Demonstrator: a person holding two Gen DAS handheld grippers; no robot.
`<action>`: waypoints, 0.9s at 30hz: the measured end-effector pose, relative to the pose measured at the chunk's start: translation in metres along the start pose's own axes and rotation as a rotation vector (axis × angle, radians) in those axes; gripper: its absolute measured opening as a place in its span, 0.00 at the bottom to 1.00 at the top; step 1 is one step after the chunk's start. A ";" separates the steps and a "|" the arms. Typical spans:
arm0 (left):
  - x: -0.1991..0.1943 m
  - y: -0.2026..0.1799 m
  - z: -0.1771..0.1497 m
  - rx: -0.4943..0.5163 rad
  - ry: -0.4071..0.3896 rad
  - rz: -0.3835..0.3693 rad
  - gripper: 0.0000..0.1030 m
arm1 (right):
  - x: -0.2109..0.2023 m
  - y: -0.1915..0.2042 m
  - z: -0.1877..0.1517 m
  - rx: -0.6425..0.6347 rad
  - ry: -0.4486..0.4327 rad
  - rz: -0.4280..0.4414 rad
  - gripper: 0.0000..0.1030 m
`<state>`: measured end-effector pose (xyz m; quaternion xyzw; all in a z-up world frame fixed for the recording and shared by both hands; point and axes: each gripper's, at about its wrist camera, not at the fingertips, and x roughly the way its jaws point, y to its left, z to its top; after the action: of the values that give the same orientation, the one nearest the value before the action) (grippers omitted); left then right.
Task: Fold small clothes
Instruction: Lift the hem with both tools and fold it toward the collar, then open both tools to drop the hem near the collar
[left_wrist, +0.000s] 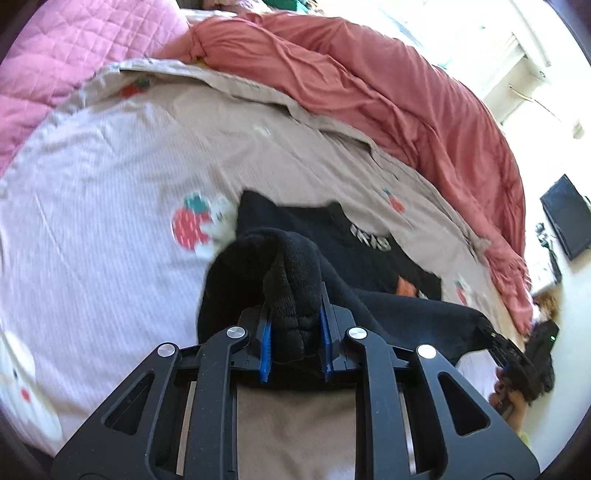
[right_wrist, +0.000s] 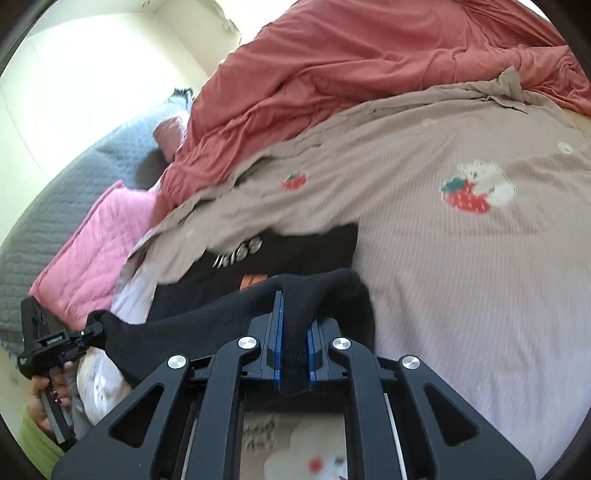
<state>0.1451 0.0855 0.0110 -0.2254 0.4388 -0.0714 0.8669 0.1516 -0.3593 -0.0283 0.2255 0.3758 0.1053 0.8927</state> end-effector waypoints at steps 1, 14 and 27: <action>0.006 0.001 0.005 0.002 -0.003 0.017 0.12 | 0.007 -0.002 0.002 -0.003 0.005 -0.009 0.08; 0.039 0.014 0.001 0.010 -0.008 0.137 0.29 | 0.026 -0.001 0.015 -0.127 -0.032 -0.144 0.41; 0.025 -0.049 -0.076 0.317 0.035 0.186 0.31 | 0.037 0.096 -0.059 -0.548 0.226 -0.080 0.43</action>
<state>0.1041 0.0086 -0.0239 -0.0431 0.4561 -0.0632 0.8866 0.1331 -0.2424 -0.0416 -0.0522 0.4390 0.1920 0.8762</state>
